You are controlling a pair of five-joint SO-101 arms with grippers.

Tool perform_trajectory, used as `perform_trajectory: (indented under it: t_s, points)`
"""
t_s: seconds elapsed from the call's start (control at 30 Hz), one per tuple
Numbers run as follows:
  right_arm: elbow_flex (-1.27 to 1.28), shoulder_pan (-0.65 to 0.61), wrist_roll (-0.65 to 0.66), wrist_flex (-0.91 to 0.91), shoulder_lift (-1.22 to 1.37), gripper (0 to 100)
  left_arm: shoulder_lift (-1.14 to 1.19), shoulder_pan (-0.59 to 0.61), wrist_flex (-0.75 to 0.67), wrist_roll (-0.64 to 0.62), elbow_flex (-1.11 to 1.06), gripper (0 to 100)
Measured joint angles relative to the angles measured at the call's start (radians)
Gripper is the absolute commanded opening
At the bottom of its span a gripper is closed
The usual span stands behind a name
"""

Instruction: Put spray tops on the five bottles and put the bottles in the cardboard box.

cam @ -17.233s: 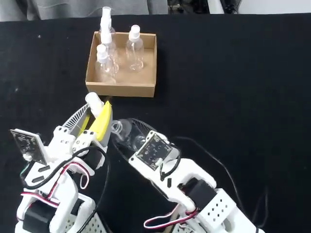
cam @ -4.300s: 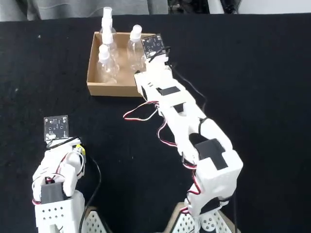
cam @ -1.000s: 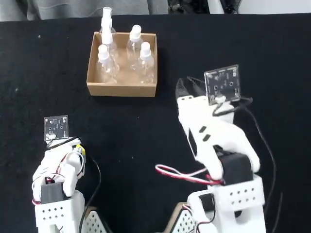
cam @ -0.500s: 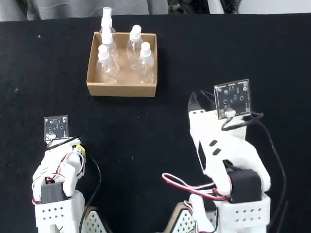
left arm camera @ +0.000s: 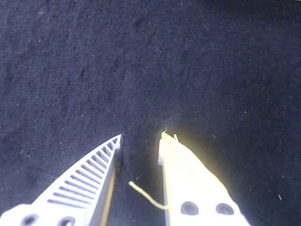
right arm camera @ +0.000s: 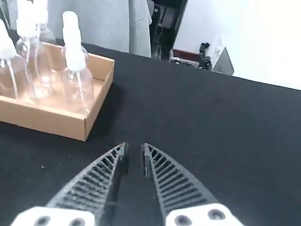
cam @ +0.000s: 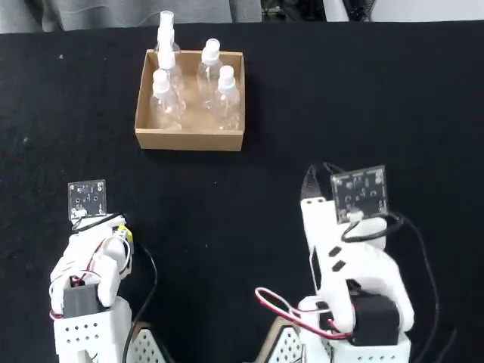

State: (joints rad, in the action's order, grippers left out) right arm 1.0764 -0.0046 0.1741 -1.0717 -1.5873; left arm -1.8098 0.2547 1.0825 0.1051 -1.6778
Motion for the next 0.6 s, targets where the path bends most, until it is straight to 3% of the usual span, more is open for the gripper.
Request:
perform_trajectory:
  t_s: [0.27,0.6]
  points:
    - [0.169,0.051,0.051,0.0,-0.206,1.8,0.0,0.0,0.0,0.0,0.0,12]
    - [0.316,0.051,0.057,0.0,-0.213,1.9,0.0,0.0,0.0,0.0,0.0,12]
